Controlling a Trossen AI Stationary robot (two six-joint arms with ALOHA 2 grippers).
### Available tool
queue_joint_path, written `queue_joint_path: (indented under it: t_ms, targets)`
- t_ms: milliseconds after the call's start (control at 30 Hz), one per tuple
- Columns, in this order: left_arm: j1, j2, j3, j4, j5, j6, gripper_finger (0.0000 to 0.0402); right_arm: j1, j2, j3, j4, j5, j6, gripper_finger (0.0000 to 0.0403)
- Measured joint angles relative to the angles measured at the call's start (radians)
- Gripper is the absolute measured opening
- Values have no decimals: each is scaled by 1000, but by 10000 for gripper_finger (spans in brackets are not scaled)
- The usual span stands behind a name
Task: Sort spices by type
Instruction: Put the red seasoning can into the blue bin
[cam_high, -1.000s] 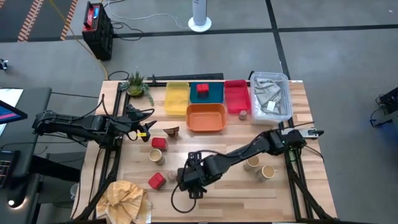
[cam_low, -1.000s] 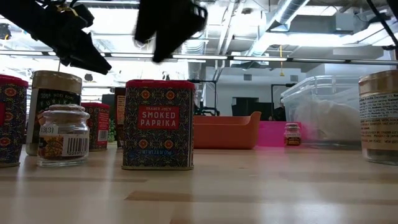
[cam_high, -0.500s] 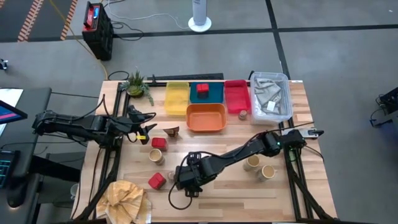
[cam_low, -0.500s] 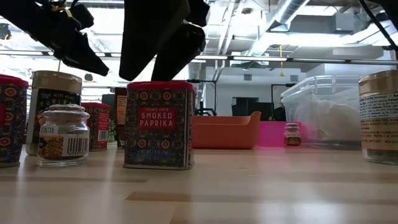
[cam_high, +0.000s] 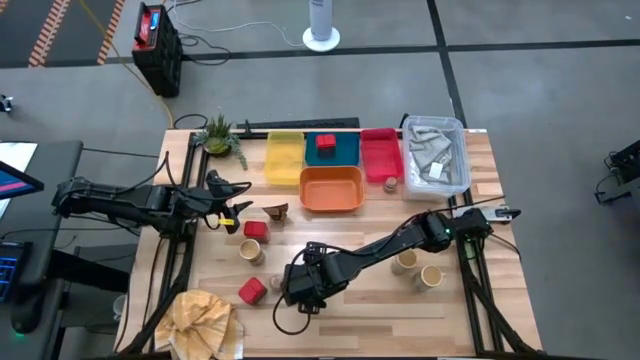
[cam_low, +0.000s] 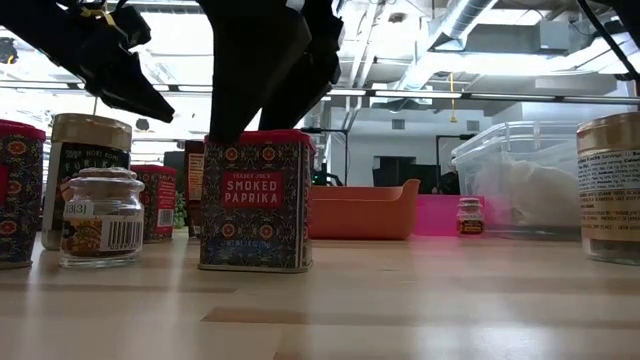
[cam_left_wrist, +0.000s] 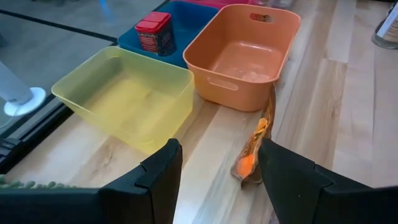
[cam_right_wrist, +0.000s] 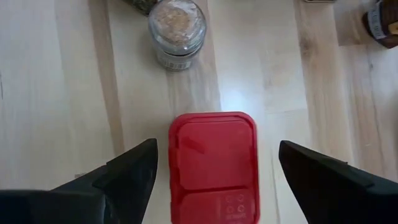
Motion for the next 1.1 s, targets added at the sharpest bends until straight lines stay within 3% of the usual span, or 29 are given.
queue_joint_path:
  t_ms: [367, 600, 867, 1100]
  targets:
    - [0, 0, 0, 2, 17, 1, 200, -8, 40, -19, 22, -17, -22, 308]
    - [0, 0, 0, 3, 24, 1, 200, -20, 47, -19, -9, -25, -40, 230]
    - [0, 0, 0, 21, 24, 42, 200, -66, -41, -20, -110, -16, -137, 230]
    - [0, 1, -66, 178, 23, 109, 200, -188, -201, -18, -134, 171, -311, 230]
